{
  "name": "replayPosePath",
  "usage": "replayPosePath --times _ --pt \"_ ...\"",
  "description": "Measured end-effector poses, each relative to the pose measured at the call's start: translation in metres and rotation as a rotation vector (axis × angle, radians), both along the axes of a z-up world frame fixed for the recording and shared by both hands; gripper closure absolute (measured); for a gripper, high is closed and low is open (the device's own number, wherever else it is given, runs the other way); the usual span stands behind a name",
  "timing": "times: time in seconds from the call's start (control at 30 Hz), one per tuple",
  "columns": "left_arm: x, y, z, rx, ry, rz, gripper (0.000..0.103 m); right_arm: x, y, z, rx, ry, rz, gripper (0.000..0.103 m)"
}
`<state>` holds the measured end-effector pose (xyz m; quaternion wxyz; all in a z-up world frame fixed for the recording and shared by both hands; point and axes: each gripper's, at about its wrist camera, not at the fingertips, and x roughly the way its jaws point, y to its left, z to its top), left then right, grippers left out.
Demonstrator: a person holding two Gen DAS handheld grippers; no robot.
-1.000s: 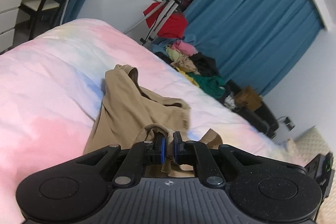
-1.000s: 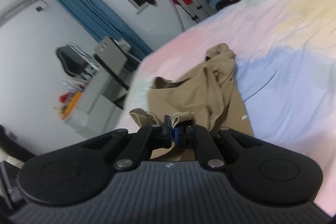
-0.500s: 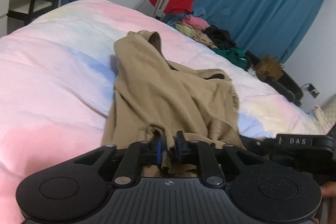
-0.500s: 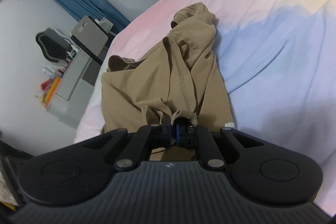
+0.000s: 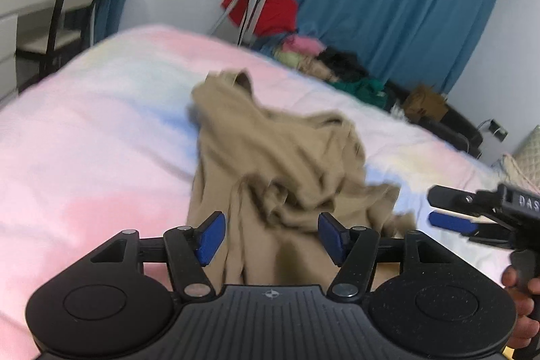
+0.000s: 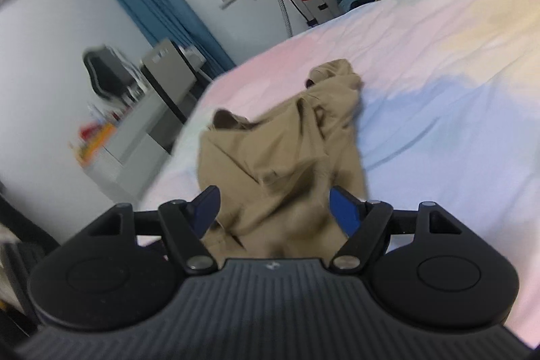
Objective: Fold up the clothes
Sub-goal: 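Lay the hem over the collar and open both grippers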
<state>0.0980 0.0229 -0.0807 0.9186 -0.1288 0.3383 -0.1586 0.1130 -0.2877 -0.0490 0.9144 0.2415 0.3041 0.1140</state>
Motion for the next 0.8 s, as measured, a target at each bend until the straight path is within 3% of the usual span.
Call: replayPosePath --times 0.07,0.13,0.33,0.37,0.43,0.47,0.5,0.7,0.8 --pt "-0.003 0.002 -0.006 -0.010 0.042 0.017 0.043 -0.003 0.007 -0.004 -0.090 0.023 0.038 0.036" --pt "-0.006 -0.001 -0.011 0.003 0.061 0.007 0.043 -0.006 0.011 -0.010 -0.133 0.053 0.063 0.053" --pt "-0.009 -0.010 -0.026 0.098 0.082 0.010 0.055 -0.012 0.014 -0.030 -0.158 0.133 0.036 0.057" --pt "-0.010 -0.011 -0.027 0.105 0.077 0.011 0.062 -0.010 0.014 -0.035 -0.148 0.152 0.037 0.060" --pt "-0.012 -0.011 -0.026 0.126 0.058 0.029 0.082 -0.008 0.017 -0.043 -0.132 0.173 0.037 0.081" --pt "-0.013 -0.011 -0.026 0.135 0.049 0.037 0.095 -0.008 0.018 -0.044 -0.130 0.169 0.032 0.085" --pt "-0.014 -0.008 -0.024 0.119 0.044 0.045 0.097 -0.009 0.018 -0.046 -0.129 0.164 0.026 0.093" --pt "-0.036 0.010 0.006 0.034 -0.018 0.090 0.101 -0.028 0.016 -0.024 -0.138 0.050 -0.046 0.096" --pt "-0.036 0.007 0.005 0.072 -0.018 0.102 0.101 -0.029 0.018 -0.026 -0.212 0.050 -0.092 0.096"
